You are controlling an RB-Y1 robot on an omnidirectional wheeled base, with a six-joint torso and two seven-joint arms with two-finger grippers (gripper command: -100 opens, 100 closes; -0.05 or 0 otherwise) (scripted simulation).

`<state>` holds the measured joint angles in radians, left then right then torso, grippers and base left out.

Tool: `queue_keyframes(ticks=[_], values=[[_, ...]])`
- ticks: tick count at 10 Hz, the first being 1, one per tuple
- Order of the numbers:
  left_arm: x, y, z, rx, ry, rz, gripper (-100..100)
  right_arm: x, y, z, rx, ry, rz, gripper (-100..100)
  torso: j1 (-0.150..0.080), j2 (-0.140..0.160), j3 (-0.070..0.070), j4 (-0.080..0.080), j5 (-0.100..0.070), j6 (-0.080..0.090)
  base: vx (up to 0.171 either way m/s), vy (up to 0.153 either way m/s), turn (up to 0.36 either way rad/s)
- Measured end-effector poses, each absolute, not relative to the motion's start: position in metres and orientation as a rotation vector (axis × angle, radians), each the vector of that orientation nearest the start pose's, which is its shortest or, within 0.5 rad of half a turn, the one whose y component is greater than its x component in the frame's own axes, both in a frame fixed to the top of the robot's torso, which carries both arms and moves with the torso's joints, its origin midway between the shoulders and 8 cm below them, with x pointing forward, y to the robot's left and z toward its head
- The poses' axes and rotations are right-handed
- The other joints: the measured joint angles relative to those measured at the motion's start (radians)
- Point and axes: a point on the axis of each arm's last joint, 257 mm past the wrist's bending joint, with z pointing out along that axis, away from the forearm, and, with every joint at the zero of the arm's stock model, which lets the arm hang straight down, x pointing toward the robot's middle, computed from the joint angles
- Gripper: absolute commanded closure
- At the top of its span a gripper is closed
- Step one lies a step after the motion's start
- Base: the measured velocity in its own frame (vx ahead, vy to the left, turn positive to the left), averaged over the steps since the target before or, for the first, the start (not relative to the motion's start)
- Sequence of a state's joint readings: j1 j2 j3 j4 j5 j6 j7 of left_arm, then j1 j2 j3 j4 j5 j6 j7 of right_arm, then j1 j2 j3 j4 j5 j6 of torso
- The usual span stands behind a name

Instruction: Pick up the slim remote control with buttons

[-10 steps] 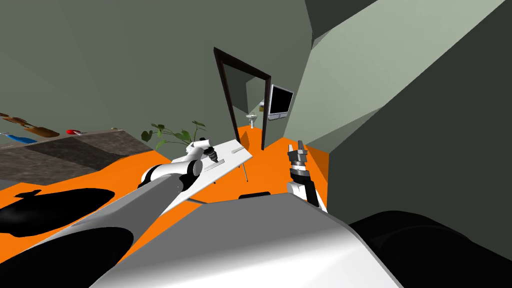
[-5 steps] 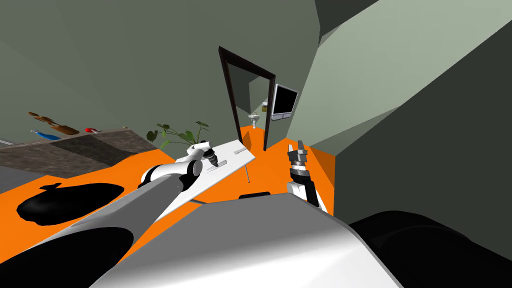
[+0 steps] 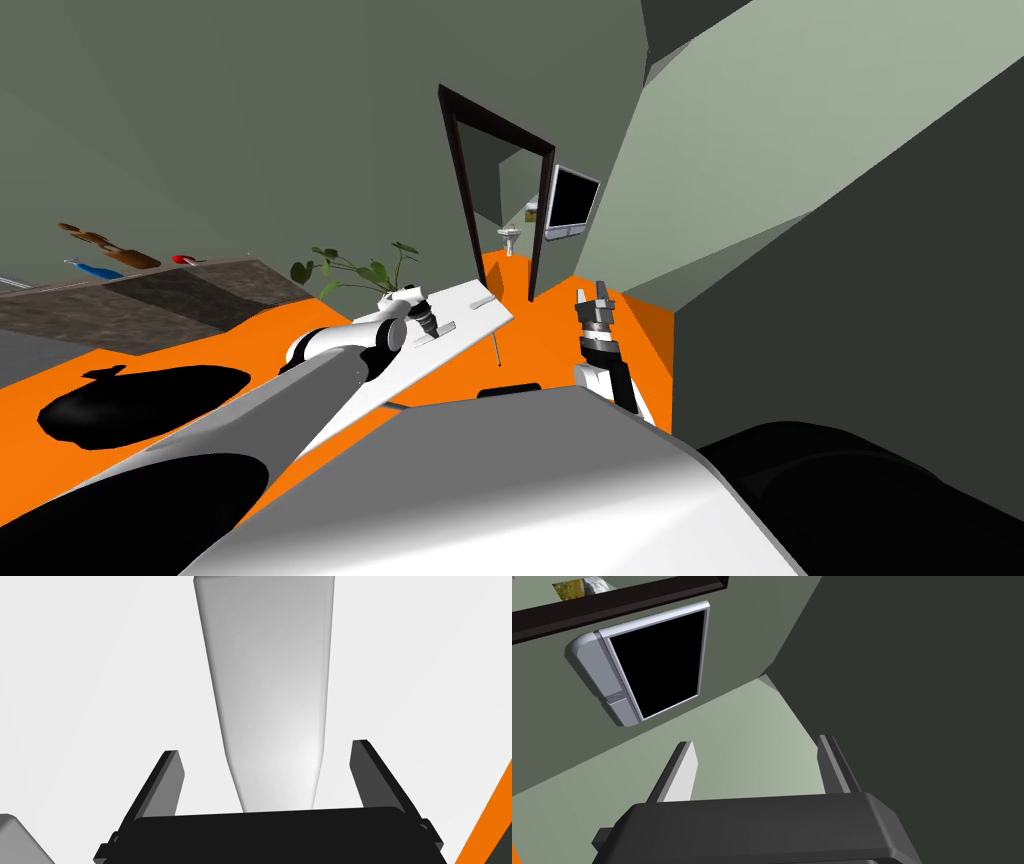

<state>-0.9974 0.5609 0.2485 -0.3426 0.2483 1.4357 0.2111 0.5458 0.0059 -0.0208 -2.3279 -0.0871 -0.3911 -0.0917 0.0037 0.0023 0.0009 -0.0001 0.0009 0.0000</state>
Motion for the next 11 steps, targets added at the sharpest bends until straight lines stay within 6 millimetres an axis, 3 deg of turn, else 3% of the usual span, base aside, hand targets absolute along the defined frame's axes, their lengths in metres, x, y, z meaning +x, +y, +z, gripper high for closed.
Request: queue_keyframes(ticks=[4,9,10,11], values=[[0.488,0.389,-0.335,-2.759,1.469,-0.038,-100,0.345,-0.302,0.01,0.831,0.591,1.382,0,0.005,0.002,0.001,0.001,0.001,-0.001,-0.042,0.117,-0.079],[0.492,0.363,-0.346,-2.783,1.42,-0.042,-100,0.345,-0.302,0.01,0.831,0.591,1.382,0,0.002,0.001,0.001,0.001,0.0,-0.001,-0.033,0.062,-0.058],[0.492,0.362,-0.346,-2.785,1.417,-0.042,100,0.345,-0.302,0.01,0.831,0.591,1.382,0,0.0,0.0,0.0,0.0,0.0,-0.001,0.0,0.0,0.0],[0.491,0.362,-0.346,-2.787,1.418,-0.04,100,0.345,-0.302,0.01,0.831,0.591,1.382,0,-0.001,-0.001,0.0,0.0,0.0,-0.001,0.0,0.0,0.0]])
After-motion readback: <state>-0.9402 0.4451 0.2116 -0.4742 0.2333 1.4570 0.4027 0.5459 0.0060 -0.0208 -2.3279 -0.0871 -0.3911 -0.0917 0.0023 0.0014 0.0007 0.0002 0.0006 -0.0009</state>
